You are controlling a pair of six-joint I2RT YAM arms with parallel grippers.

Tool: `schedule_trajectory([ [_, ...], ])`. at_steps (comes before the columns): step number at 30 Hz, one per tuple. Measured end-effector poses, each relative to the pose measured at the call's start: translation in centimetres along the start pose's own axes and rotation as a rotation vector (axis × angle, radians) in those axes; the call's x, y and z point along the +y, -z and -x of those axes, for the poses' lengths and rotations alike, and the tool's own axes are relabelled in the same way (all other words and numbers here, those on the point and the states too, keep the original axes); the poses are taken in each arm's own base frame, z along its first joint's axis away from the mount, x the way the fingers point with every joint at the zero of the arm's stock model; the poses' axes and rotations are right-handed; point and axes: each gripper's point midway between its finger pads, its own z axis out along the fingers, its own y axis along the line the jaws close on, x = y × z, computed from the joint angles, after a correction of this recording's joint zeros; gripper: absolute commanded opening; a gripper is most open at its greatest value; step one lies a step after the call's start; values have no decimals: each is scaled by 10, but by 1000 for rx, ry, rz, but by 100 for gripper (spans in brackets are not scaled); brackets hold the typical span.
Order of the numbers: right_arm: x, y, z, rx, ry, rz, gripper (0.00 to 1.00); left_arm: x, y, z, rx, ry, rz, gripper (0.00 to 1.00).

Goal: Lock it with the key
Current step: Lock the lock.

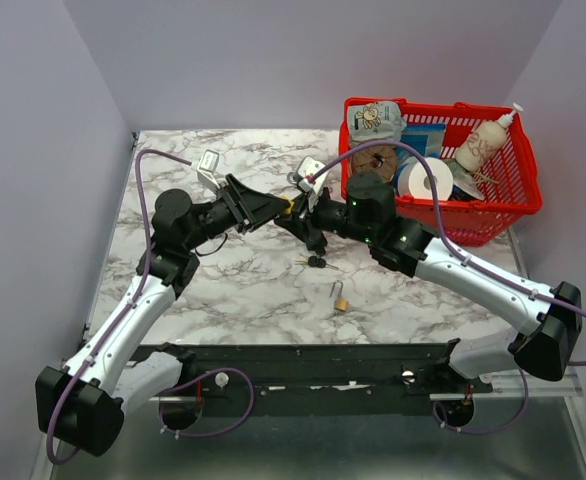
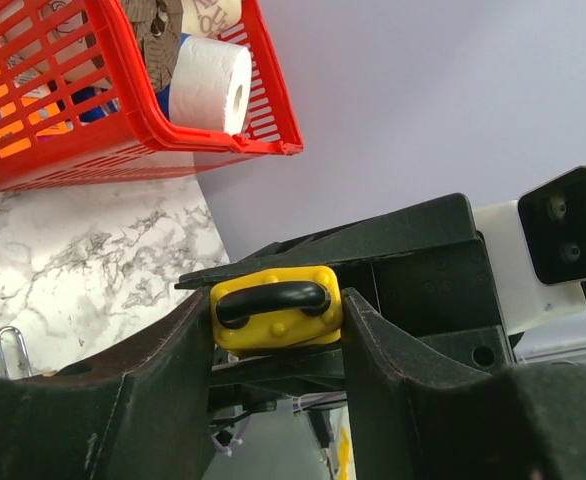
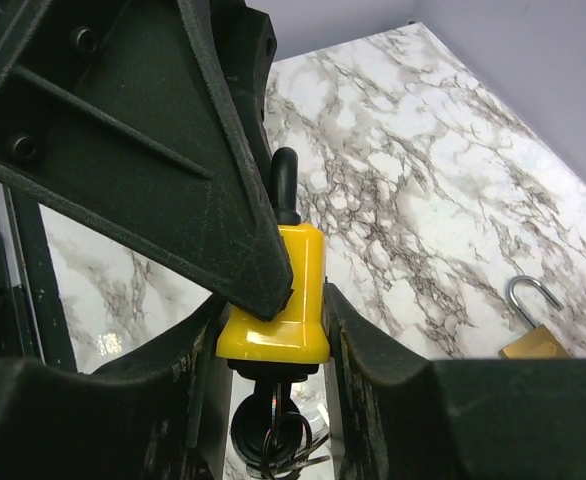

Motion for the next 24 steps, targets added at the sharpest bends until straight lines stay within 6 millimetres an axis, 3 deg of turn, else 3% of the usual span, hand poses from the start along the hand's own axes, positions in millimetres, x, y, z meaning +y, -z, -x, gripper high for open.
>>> schedule_trajectory([
  [1, 0, 0, -2, 4, -1, 2, 41, 1, 0, 0, 1, 1, 2, 2],
  [3, 1, 1, -4, 11, -2, 3, 50, 3, 0, -1, 3, 0, 5, 0],
  [4, 1, 2, -4, 14, -2, 4, 60, 3, 0, -2, 6, 0, 5, 0],
  [7, 4, 9, -7, 35, -6, 14, 73, 5, 1, -1, 5, -8, 8, 0],
  [9, 4, 16, -6, 44, -10, 17, 76, 9, 2, 2, -5, -10, 16, 0],
  [12, 4, 29, -5, 55, -12, 21, 72, 13, 3, 4, -10, -9, 25, 0],
  [13, 3, 32, -5, 58, -14, 20, 64, 14, 3, 3, -10, -9, 26, 0],
  [16, -2, 41, -7, 69, -14, 11, 56, 16, 3, 2, -7, -5, 30, 0],
  [24, -3, 41, -11, 84, -1, 22, 51, 19, 3, 0, -3, -2, 37, 0],
])
